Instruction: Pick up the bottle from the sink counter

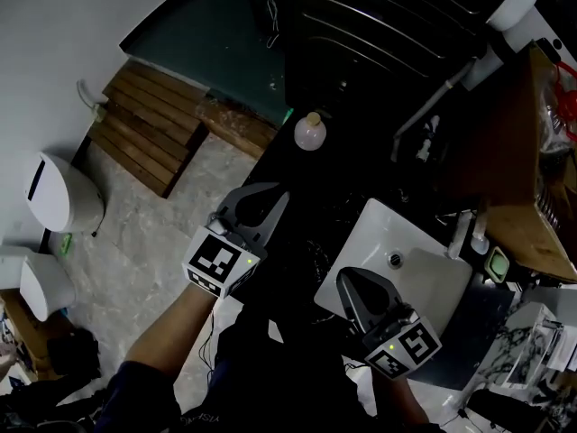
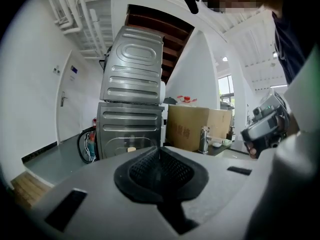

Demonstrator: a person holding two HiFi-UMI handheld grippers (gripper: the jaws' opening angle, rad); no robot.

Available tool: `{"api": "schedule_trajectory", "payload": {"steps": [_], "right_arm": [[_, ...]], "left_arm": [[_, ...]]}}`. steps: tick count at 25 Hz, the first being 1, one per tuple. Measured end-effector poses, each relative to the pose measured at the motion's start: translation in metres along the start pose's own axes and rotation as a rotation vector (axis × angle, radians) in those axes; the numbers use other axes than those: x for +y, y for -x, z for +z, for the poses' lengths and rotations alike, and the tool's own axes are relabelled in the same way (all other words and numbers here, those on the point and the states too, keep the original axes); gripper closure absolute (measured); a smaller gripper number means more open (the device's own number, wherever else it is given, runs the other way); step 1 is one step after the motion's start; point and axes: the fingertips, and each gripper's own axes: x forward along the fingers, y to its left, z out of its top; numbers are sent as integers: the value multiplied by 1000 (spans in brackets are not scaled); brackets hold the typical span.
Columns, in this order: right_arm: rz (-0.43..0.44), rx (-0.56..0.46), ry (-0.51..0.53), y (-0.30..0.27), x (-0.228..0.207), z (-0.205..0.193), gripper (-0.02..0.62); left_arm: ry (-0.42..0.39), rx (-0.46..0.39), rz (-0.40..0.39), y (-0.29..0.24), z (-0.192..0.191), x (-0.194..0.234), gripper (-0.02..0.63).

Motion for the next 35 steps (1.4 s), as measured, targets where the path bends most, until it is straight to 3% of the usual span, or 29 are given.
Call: {"api": "schedule_trajectory", "payload": {"steps": [10,22,35], "right_arm": [[-76,-4,-21,-21,-18,1,569],[-126,-3,-50,-42,-34,3,569],[-164,4,-83,-47,-56,-6,569]], "left_arm": [[-27,25,-57,-36,-7,35,583],[-70,68,-98,-77,-14,72,522],[-101,111,-140,-114,-28,88,464]]}}
